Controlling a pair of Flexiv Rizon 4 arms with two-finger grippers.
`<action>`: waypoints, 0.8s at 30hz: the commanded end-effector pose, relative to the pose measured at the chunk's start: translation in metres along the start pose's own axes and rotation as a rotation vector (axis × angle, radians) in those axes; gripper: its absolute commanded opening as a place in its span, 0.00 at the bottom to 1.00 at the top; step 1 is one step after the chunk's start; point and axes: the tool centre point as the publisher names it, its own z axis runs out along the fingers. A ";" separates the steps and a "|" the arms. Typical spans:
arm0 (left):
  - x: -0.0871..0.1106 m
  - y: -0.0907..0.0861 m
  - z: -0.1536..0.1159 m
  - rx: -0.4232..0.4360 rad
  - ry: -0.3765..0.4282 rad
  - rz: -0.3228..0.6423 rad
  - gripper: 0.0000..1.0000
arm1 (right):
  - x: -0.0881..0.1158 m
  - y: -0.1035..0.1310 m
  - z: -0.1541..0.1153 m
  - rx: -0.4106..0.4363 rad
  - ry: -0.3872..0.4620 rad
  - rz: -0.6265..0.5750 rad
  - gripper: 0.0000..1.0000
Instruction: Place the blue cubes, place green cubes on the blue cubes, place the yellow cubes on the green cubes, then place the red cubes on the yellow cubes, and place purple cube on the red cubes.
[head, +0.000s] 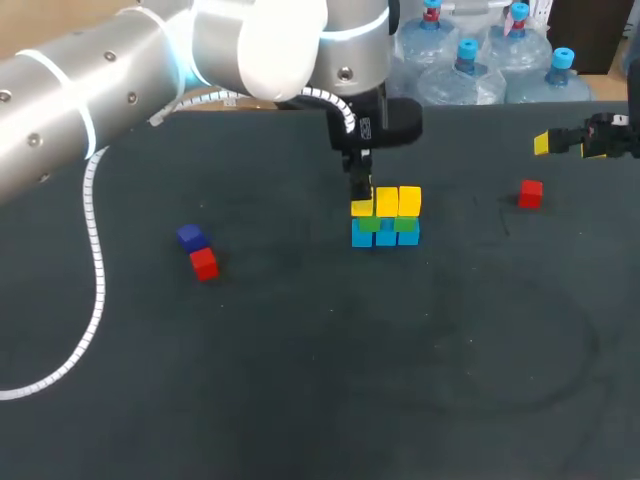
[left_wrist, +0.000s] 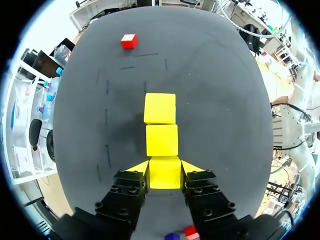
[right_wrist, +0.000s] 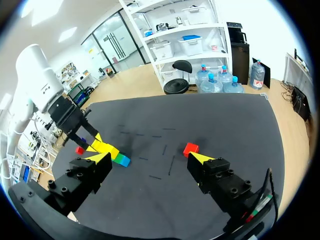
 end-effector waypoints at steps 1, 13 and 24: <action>0.000 0.005 0.001 0.009 0.000 0.003 0.00 | 0.000 0.000 0.000 0.001 -0.001 0.000 1.00; -0.003 0.006 0.002 0.013 -0.005 0.008 0.00 | 0.000 0.000 0.000 0.001 -0.001 0.000 1.00; -0.004 0.007 0.003 0.017 -0.006 0.009 0.00 | 0.000 0.000 0.000 0.001 -0.001 0.000 1.00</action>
